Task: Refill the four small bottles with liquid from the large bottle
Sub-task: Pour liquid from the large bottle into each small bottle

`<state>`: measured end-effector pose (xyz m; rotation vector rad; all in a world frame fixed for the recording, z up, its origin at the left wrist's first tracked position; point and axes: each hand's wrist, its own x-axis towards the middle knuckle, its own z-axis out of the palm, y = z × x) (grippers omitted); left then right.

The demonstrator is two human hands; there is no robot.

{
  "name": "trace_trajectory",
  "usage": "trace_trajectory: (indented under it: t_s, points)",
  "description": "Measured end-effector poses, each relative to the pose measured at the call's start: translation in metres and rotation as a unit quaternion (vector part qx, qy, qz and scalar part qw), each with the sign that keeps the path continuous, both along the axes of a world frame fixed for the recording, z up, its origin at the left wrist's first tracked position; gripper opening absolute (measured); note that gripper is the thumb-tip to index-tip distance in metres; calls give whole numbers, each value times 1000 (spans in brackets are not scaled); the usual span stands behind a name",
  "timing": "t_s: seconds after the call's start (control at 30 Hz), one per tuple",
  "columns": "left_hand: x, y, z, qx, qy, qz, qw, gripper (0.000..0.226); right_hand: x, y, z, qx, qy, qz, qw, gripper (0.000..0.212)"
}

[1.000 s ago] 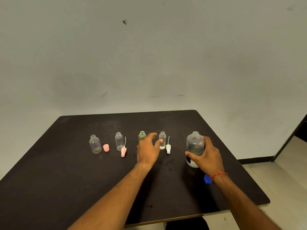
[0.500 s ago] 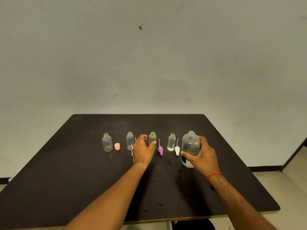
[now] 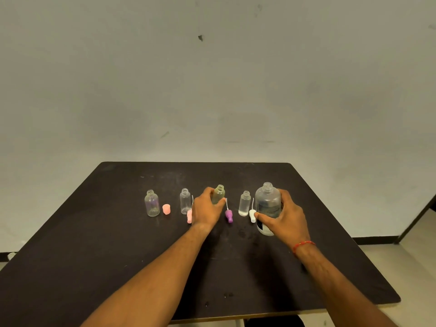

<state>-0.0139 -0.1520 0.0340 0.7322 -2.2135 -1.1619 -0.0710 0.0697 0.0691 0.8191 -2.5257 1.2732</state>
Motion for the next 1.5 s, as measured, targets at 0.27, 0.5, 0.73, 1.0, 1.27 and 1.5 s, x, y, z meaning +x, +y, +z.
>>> trace_trajectory:
  t_s: [0.27,0.5,0.73,1.0,1.27,1.5]
  points:
    - [24,4,21,-29,66,-50,996,31,3,-17,25,51,39,41,997,71]
    - [42,5,32,-33,93,-78,992,40,-1,-26,45,173,106,35,979,77]
    - [51,5,38,-53,94,-99,989,43,2,-30,57,248,168,23,954,78]
    - [60,3,44,-69,95,-98,988,37,3,-33,64,288,196,20,937,79]
    - [71,4,49,-85,98,-91,987,34,4,-34,81,334,209,37,918,82]
    - [75,7,49,-78,100,-96,987,34,6,-35,93,357,232,46,904,83]
